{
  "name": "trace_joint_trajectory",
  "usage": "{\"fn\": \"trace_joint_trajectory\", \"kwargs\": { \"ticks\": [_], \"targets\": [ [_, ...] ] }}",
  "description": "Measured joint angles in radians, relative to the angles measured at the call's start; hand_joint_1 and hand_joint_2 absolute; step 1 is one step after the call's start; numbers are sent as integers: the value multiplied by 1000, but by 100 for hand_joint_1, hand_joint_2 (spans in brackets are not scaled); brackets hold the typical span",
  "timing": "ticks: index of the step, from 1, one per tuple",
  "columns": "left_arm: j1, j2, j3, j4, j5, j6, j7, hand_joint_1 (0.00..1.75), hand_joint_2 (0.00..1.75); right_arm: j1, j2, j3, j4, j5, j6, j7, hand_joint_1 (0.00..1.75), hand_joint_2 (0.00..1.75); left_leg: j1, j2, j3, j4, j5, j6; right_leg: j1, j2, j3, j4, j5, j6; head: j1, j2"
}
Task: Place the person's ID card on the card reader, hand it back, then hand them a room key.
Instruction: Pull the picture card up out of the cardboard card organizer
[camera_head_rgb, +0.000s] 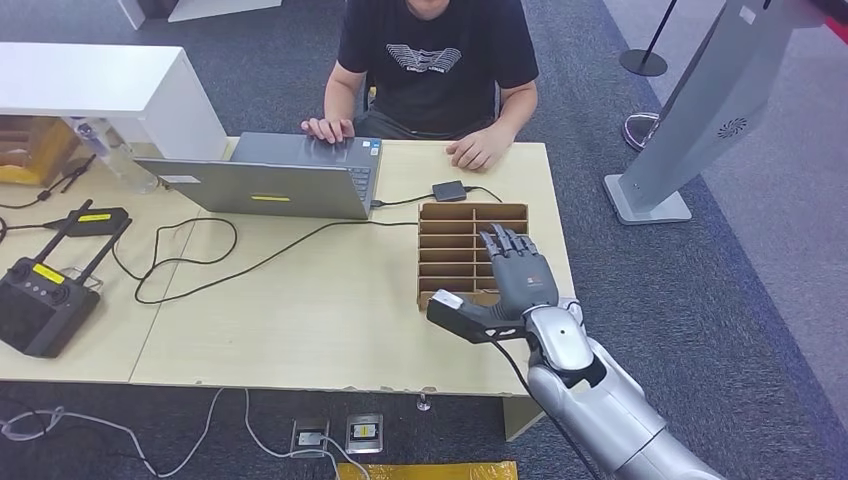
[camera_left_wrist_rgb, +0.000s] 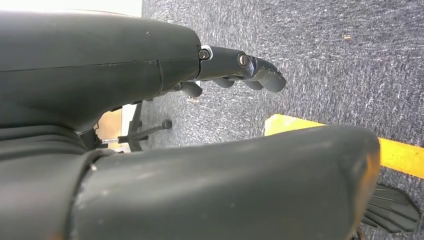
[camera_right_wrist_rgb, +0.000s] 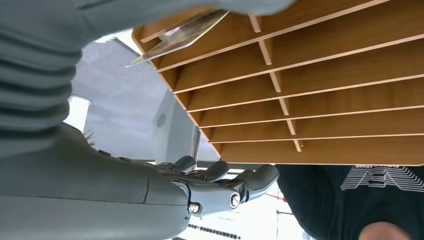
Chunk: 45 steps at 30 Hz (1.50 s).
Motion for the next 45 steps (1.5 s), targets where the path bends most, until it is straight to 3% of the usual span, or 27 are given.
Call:
{"fn": "trace_joint_trajectory", "kwargs": {
  "ticks": [21,30,45],
  "targets": [
    [0,-7,8,0,-1,-4,2,0,0,16,2,-17,-46,57,-9,8,0,175,0,0,0,0,0,0,0,0,0,0,0,0,0,0],
    [0,-7,8,0,-15,-8,2,0,0,46,1,-17,9,66,-145,-19,0,175,0,0,0,0,0,0,0,0,0,0,0,0,0,0],
    [0,-7,8,0,-18,-12,2,0,0,69,1,-16,47,51,-155,0,0,175,0,0,0,0,0,0,0,0,0,0,0,0,0,0]
  ]
}}
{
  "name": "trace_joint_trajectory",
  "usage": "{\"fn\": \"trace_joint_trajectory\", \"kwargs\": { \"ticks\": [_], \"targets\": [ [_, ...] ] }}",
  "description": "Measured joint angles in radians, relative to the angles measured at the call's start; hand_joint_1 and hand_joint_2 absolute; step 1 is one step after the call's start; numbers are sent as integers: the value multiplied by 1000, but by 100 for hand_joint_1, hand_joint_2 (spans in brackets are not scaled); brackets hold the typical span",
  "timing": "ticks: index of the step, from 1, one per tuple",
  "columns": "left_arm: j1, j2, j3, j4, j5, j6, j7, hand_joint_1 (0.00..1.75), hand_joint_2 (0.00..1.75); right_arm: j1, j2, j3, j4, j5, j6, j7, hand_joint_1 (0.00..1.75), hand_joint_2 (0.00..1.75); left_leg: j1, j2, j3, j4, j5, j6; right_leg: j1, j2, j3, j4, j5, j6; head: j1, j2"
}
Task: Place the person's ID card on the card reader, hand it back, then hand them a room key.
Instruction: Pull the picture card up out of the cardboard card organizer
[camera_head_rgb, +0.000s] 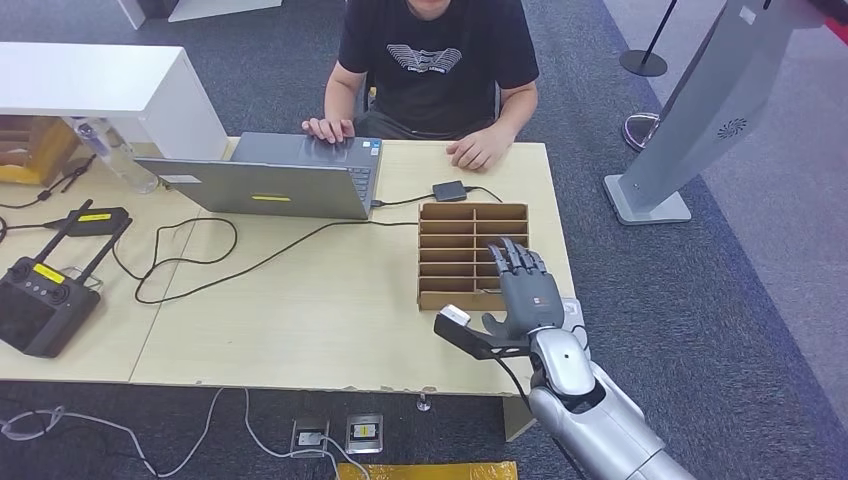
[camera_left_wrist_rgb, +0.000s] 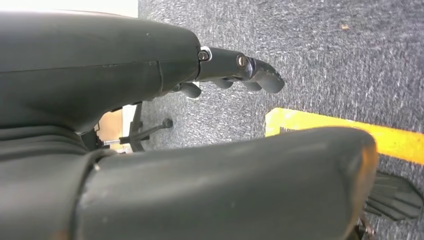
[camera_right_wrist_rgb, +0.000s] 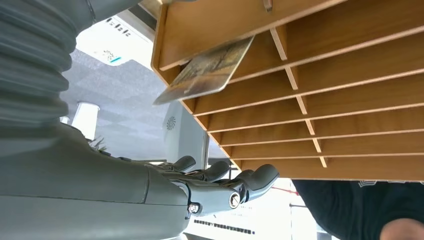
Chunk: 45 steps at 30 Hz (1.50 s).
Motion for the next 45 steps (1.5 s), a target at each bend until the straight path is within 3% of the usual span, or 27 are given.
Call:
{"fn": "trace_joint_trajectory", "kwargs": {
  "ticks": [5,45],
  "targets": [
    [0,11,0,0,-18,-44,0,0,0,4,0,6,15,-15,0,-9,0,175,0,0,0,0,0,0,0,0,0,0,0,0,0,0],
    [0,21,0,0,-21,-55,-3,0,0,-59,-11,59,58,-108,0,-7,0,175,0,0,0,0,0,0,0,0,0,0,0,0,0,0]
  ]
}}
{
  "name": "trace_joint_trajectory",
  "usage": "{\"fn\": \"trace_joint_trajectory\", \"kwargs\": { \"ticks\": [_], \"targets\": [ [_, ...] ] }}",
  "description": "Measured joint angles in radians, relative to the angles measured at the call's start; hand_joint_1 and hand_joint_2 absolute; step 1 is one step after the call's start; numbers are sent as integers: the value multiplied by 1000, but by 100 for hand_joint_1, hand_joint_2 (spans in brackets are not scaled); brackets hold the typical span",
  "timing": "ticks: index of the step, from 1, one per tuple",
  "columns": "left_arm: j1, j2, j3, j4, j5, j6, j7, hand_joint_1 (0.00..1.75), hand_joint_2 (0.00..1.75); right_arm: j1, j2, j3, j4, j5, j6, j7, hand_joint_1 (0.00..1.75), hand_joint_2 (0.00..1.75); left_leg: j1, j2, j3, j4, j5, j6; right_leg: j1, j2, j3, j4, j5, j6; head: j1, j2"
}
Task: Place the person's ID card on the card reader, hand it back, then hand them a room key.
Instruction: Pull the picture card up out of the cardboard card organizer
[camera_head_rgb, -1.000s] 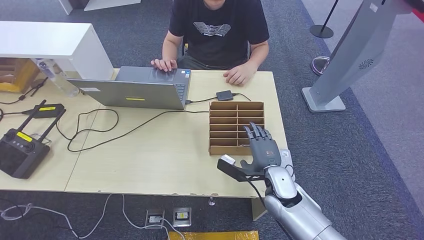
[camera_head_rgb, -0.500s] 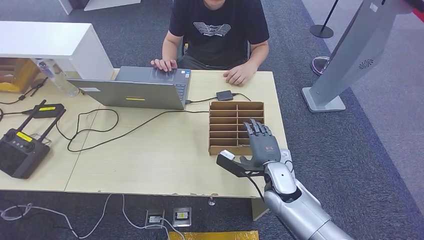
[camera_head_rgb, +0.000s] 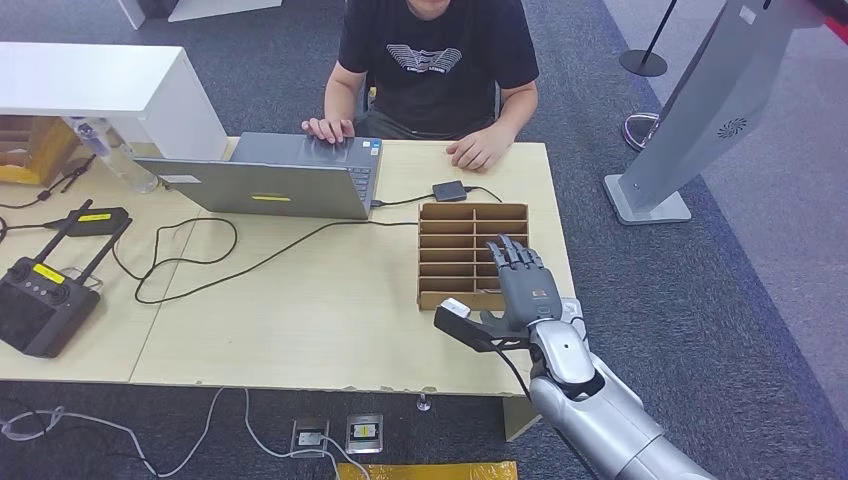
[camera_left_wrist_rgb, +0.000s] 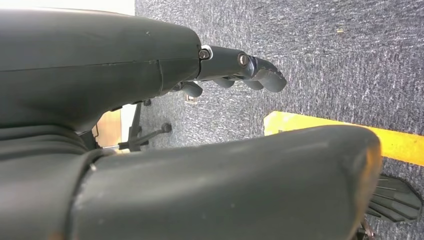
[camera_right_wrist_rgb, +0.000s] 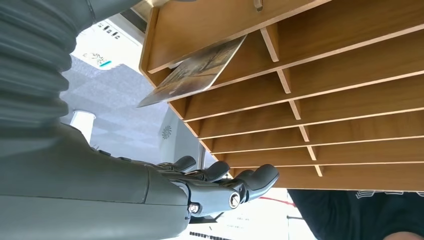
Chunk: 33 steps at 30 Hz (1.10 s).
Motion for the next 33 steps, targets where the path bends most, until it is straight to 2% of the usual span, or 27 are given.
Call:
{"fn": "trace_joint_trajectory", "kwargs": {
  "ticks": [10,30,31,33],
  "targets": [
    [0,0,0,0,0,0,0,0,0,-16,-4,9,9,-19,18,14,0,175,0,0,0,0,0,0,0,0,0,0,0,0,0,0],
    [0,1,0,0,-28,3,-26,0,0,-23,-60,17,5,-70,20,34,0,175,0,0,0,0,0,0,0,0,0,0,0,0,0,0],
    [0,2,0,0,-30,2,-29,0,0,-22,-62,18,3,-72,20,35,8,175,0,0,0,0,0,0,0,0,0,0,0,0,0,0],
    [0,4,0,0,-31,1,-32,0,0,-19,-68,20,-3,-75,20,38,94,175,0,0,0,0,0,0,0,0,0,0,0,0,0,0]
  ]
}}
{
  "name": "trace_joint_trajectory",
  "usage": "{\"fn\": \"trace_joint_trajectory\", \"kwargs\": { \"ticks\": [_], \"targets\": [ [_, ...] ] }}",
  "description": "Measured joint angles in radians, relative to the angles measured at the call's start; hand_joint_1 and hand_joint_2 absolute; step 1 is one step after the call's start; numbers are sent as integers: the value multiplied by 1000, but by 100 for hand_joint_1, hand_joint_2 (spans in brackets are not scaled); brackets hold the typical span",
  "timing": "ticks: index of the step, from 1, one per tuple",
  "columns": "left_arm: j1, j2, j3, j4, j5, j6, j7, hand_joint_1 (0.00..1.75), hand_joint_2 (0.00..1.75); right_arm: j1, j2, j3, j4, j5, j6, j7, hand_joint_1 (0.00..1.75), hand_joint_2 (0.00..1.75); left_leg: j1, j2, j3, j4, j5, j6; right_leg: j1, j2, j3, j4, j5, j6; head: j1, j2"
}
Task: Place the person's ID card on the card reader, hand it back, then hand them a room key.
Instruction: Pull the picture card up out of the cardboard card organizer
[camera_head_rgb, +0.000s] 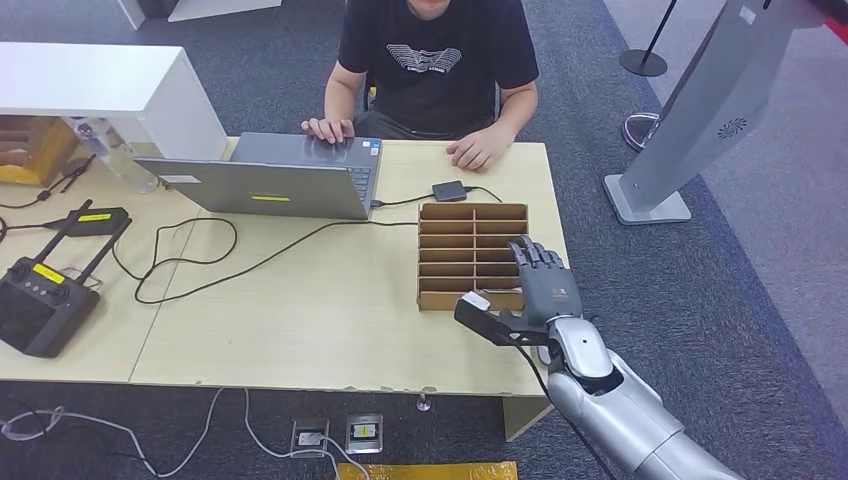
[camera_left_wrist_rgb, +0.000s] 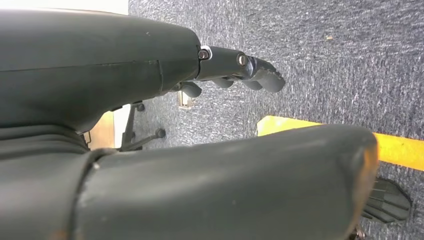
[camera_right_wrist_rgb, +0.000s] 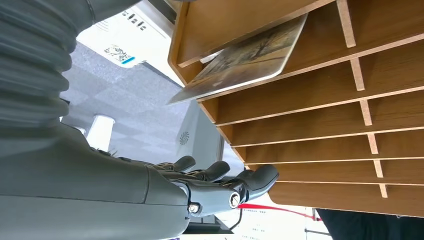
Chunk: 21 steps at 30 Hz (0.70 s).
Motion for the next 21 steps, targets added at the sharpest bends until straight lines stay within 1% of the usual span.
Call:
{"fn": "trace_joint_trajectory", "kwargs": {
  "ticks": [1,2,11,21],
  "targets": [
    [0,1,0,0,0,0,-1,0,0,1,-2,1,-3,-3,2,1,137,175,0,0,0,0,0,0,0,0,0,0,0,0,0,0],
    [0,1,0,0,-1,0,-2,0,0,1,-5,3,-6,-7,4,2,173,175,0,0,0,0,0,0,0,0,0,0,0,0,0,0],
    [0,1,0,0,-6,-1,-10,0,0,10,-14,20,-49,-66,27,2,175,175,0,0,0,0,0,0,0,0,0,0,0,0,0,0],
    [0,4,0,0,-7,-1,-11,0,0,11,-14,42,-73,-79,28,-1,175,175,0,0,0,0,0,0,0,0,0,0,0,0,0,0]
  ]
}}
